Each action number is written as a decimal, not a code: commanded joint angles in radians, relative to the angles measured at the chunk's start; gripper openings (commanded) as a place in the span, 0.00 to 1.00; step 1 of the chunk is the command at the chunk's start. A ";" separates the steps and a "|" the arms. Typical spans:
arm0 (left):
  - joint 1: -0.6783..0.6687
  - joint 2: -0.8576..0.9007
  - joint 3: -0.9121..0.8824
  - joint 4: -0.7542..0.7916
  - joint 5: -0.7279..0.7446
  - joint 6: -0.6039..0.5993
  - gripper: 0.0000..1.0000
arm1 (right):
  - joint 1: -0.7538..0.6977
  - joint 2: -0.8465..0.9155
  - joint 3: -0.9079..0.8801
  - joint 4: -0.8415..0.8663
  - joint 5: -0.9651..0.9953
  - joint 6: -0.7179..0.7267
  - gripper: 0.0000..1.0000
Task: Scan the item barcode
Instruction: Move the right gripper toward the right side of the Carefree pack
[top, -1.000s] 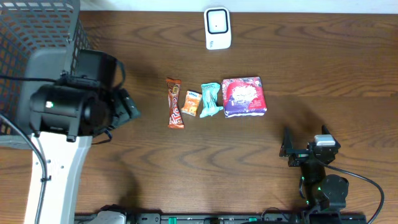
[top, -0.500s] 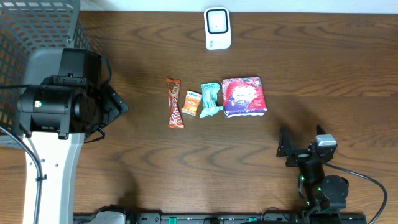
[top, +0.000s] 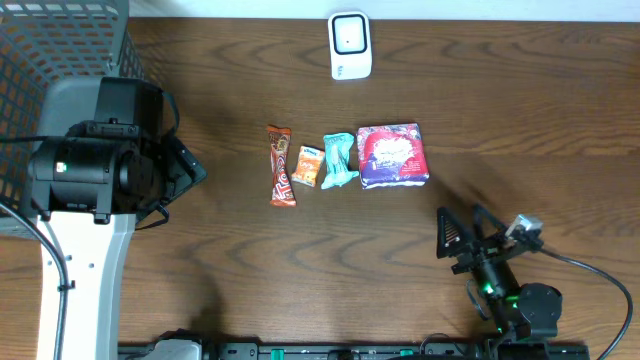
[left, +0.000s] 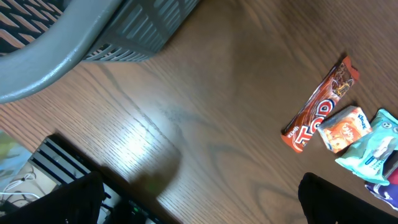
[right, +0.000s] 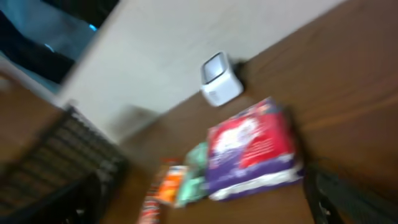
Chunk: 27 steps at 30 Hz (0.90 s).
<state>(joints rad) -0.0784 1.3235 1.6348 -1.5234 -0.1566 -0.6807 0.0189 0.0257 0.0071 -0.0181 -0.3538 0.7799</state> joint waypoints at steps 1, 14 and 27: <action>0.005 -0.012 -0.002 -0.005 -0.013 -0.010 1.00 | -0.004 -0.001 -0.001 0.026 -0.047 0.265 0.99; 0.005 -0.012 -0.002 -0.005 -0.013 -0.010 0.99 | -0.004 0.000 0.043 0.418 -0.069 0.164 0.99; 0.005 -0.012 -0.002 -0.005 -0.013 -0.010 0.99 | -0.004 0.207 0.387 -0.009 -0.075 -0.227 0.99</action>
<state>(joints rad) -0.0784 1.3235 1.6341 -1.5230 -0.1566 -0.6807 0.0189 0.1654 0.3050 0.0349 -0.4263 0.6983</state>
